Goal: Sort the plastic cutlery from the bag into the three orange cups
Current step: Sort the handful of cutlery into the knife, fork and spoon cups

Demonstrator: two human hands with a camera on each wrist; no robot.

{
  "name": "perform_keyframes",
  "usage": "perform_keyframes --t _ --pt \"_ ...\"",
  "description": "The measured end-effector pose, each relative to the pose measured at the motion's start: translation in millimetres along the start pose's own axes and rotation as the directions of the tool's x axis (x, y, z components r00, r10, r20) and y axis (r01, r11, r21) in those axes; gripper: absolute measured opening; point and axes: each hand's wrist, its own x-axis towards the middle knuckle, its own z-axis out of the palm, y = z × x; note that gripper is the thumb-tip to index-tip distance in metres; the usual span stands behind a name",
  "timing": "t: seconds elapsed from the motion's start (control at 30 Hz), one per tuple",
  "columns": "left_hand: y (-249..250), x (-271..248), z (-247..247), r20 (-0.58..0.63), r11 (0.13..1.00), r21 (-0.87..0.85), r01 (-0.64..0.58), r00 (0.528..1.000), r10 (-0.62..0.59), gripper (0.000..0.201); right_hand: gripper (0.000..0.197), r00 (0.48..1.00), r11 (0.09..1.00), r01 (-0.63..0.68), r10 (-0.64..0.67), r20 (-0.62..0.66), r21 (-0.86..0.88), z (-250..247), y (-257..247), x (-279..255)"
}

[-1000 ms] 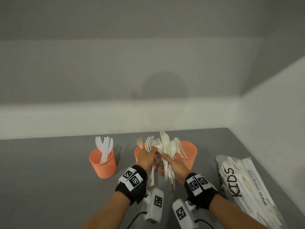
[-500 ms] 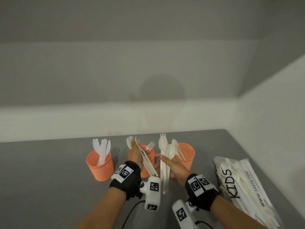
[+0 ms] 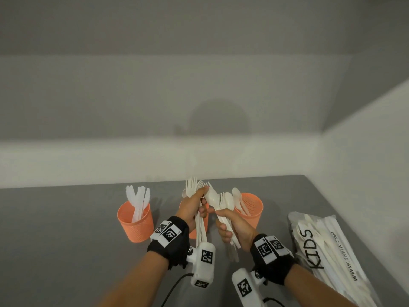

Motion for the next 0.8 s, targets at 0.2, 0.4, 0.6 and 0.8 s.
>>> perform_keyframes --t 0.2,0.4,0.6,0.8 --pt "2.7 0.6 -1.2 0.07 0.996 -0.061 0.057 0.996 -0.053 0.017 0.025 0.999 0.991 0.036 -0.04 -0.03 -0.132 1.0 -3.1 -3.2" --pt "-0.9 0.5 -2.3 0.095 0.986 -0.117 0.121 0.989 -0.11 0.025 0.03 0.998 0.993 0.056 -0.059 -0.03 -0.101 5.6 -3.3 -1.7" --pt "-6.5 7.3 -4.1 -0.092 0.993 -0.081 0.085 0.992 -0.092 0.032 0.028 0.984 0.986 0.117 -0.131 -0.121 -0.119 5.8 -4.0 -0.1" --pt "-15.4 -0.6 2.7 0.019 0.971 -0.19 0.145 0.989 -0.144 0.028 0.031 0.964 0.959 0.166 -0.207 -0.166 -0.231 6.2 -5.1 3.1"
